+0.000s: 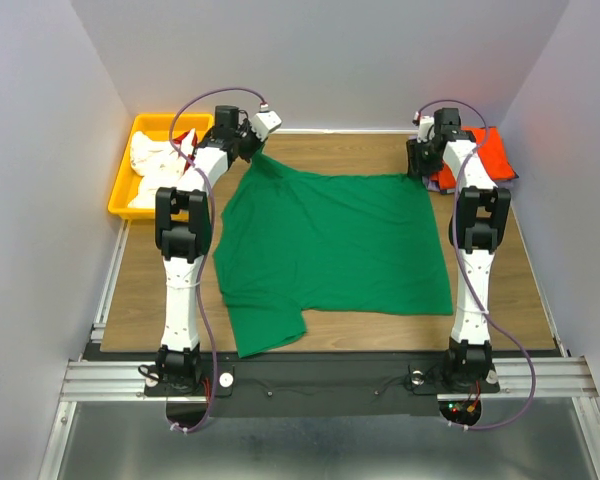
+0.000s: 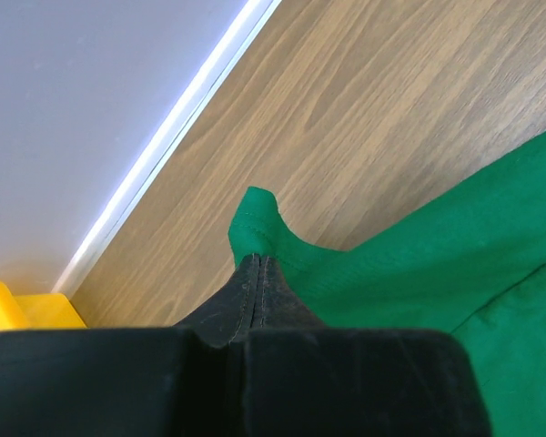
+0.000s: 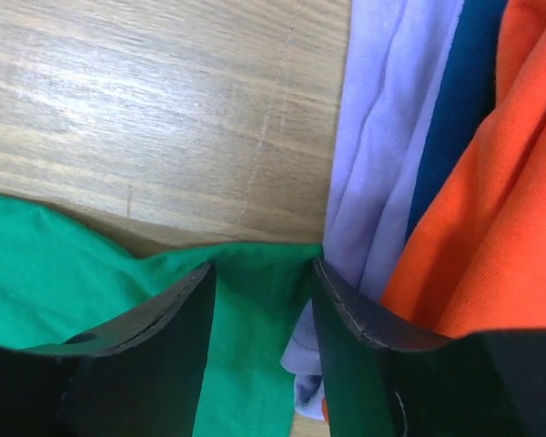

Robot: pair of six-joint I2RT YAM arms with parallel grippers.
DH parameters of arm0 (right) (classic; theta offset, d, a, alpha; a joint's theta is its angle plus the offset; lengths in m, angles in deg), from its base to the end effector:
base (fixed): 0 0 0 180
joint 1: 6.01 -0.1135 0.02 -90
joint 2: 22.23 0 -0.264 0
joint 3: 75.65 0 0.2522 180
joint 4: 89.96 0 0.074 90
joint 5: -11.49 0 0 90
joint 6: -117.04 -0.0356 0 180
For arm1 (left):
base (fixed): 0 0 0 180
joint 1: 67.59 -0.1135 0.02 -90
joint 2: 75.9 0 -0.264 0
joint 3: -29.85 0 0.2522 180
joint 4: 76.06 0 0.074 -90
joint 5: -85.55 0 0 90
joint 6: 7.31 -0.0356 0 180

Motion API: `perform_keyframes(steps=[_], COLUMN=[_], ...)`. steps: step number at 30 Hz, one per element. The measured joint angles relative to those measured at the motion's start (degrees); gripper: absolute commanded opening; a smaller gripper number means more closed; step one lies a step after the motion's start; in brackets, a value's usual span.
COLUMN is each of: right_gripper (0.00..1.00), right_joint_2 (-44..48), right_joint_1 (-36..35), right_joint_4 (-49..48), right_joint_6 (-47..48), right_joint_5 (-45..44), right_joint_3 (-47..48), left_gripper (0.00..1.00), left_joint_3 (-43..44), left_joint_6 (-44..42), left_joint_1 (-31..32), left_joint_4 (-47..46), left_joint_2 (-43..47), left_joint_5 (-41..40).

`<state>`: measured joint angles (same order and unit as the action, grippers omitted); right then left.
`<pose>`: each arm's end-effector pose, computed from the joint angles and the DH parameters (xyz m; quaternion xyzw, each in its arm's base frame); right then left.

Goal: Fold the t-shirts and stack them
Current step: Flatten the tshirt out

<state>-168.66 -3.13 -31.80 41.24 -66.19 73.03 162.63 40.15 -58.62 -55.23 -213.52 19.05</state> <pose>0.5526 -0.0202 0.1793 -0.1250 0.9428 0.0582 0.3034 0.5533 -0.1017 0.2240 0.4578 0.6993 -0.0145 0.5488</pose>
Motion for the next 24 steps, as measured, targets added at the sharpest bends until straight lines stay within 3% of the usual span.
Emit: perform_keyframes(steps=[10, 12, 24], right_gripper=[0.59, 0.65, 0.65], right_joint_2=[-0.6, -0.7, -1.7], right_joint_1=[-0.2, -0.3, -0.5], right_joint_4=[-2.5, -2.9, -5.0], right_joint_6=[-2.4, -2.5, -5.4], right_joint_5=[-0.7, -1.4, -3.3], right_joint_3=[0.0, 0.0, 1.2], left_gripper=[0.0, 0.0, 0.0], left_joint_3=[0.0, 0.1, 0.3], left_joint_6=[-0.1, -0.1, -0.8], left_joint_1=[-0.5, -0.5, -0.5], left_joint_4=[0.4, 0.5, 0.5], left_joint_2=[-0.2, -0.2, -0.3], left_joint_5=[0.0, 0.1, 0.0])
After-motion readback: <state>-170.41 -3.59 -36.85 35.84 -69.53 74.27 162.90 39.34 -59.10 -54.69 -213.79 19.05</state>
